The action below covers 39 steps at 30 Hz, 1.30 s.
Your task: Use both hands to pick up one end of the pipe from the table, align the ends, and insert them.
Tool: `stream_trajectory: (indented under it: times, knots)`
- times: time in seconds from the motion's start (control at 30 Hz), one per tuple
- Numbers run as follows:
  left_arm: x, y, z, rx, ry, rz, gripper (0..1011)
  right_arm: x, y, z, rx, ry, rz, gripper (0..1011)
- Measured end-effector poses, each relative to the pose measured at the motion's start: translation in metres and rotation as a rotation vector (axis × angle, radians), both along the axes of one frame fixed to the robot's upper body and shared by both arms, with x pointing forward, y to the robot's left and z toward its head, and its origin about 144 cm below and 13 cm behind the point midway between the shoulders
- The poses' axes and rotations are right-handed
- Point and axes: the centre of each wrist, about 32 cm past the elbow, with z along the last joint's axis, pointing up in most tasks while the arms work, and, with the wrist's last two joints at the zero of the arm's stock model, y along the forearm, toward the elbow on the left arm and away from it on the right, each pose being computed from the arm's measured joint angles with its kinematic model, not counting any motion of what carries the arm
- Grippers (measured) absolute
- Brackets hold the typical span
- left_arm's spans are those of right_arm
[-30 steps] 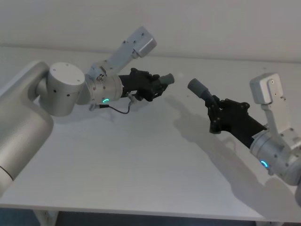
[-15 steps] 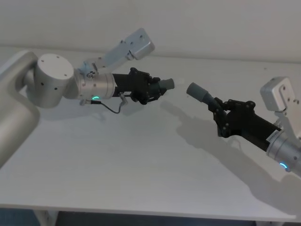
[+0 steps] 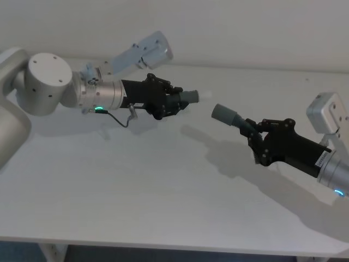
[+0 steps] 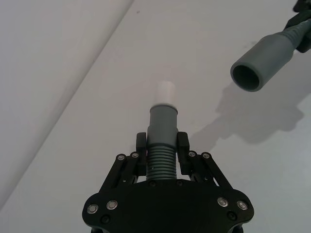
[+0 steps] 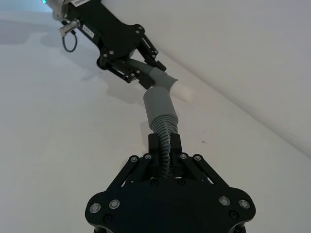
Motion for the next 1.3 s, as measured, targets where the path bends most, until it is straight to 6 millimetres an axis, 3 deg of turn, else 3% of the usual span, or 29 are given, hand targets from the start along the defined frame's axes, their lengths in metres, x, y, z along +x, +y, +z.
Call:
stream_trajectory:
  times: [1.3]
  knots:
    - [0.003,0.013,0.004,0.027,0.025,-0.181,354,0.005,-0.005,-0.01,-0.043,0.062,0.021,132]
